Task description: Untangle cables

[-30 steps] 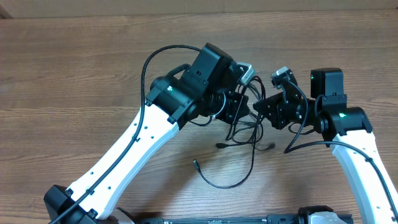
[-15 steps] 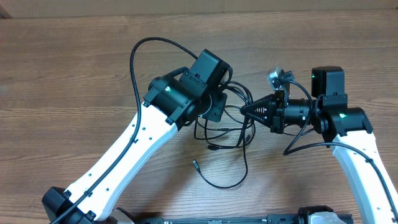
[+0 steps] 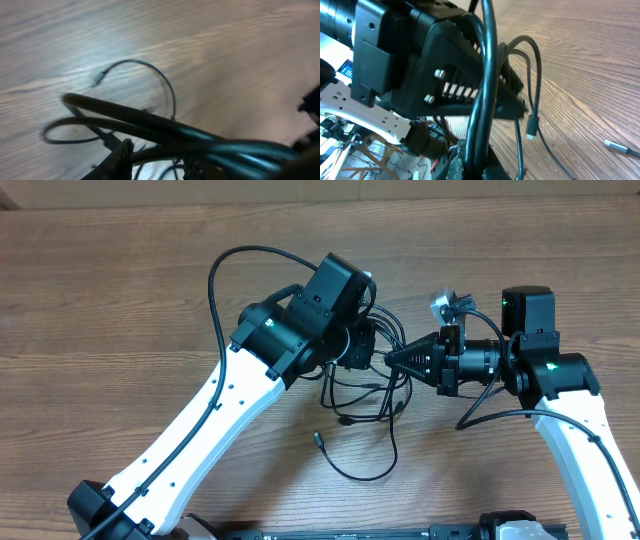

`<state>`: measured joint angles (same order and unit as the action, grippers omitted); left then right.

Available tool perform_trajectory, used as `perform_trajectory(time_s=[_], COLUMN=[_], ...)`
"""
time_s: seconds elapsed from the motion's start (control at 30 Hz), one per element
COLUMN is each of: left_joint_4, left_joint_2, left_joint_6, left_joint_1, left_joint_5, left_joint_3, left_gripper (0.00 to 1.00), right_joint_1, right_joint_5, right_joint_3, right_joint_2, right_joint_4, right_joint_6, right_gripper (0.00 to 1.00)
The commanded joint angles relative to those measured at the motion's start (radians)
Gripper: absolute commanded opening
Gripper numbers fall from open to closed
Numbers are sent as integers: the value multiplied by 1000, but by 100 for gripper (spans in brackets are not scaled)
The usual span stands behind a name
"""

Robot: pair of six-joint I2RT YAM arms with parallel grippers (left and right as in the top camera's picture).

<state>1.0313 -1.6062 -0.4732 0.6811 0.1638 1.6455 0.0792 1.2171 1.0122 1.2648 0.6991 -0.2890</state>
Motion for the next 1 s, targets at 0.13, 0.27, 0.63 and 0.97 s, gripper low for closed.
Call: perform_trajectory(time_s=[0.13, 0.27, 0.63, 0.97], left_joint_4=[-8, -8, 12, 157], left_joint_2=[24, 24, 24, 34], left_joint_6=[-40, -40, -40, -36], left_joint_1=[7, 7, 7, 6], left_joint_5=[99, 55, -86, -51], left_joint_3=[25, 25, 25, 26], left_gripper=[34, 21, 4, 4], right_joint_1=[4, 4, 4, 4], right_joint_5=[98, 121, 135, -65], right_joint_3=[16, 16, 16, 16], right_joint_2=[-27, -27, -27, -27], right_joint_4=[-14, -16, -15, 10], right_joint_6=[3, 4, 3, 4], right_gripper=[4, 4, 4, 15])
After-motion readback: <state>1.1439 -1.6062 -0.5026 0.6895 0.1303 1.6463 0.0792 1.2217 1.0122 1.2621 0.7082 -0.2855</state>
